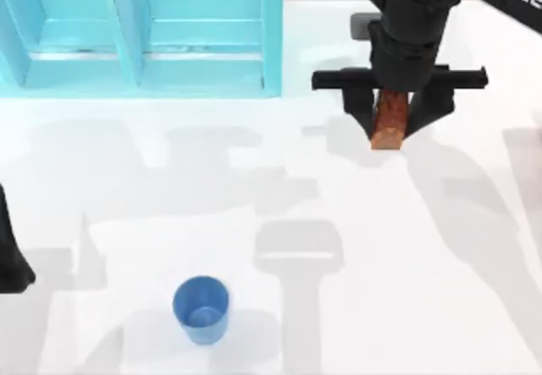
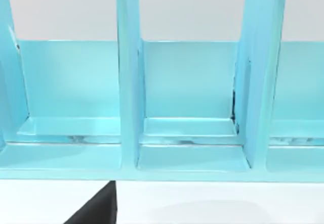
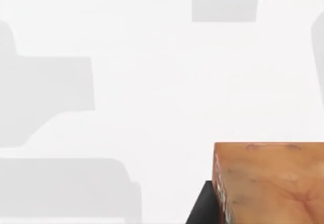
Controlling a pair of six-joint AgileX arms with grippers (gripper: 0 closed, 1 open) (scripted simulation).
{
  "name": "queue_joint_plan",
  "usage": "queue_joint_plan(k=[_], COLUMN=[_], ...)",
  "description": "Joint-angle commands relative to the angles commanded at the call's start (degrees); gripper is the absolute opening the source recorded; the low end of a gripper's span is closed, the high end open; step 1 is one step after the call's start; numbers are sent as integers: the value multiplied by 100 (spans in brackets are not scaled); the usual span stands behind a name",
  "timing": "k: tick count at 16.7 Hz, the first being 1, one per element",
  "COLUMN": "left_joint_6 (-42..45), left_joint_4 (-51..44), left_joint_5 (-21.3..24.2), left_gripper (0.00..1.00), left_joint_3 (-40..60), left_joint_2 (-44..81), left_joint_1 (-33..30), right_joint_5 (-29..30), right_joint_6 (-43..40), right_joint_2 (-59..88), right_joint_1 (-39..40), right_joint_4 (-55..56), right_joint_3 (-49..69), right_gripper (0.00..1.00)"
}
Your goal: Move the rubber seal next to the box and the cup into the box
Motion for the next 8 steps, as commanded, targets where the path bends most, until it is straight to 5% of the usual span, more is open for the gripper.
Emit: queue_joint_plan(k=[8], left_joint_6=[0], left_joint_4=[0], left_joint_5=[0], left_gripper=[100], left_joint_3=[0], left_joint_2=[0], left_joint_1=[0], right_joint_5=[-11], right_joint_6=[-157], right_joint_2=[-356], right_joint_1=[-147], right_joint_4=[8], right_joint_3=[-259], right_gripper=[0])
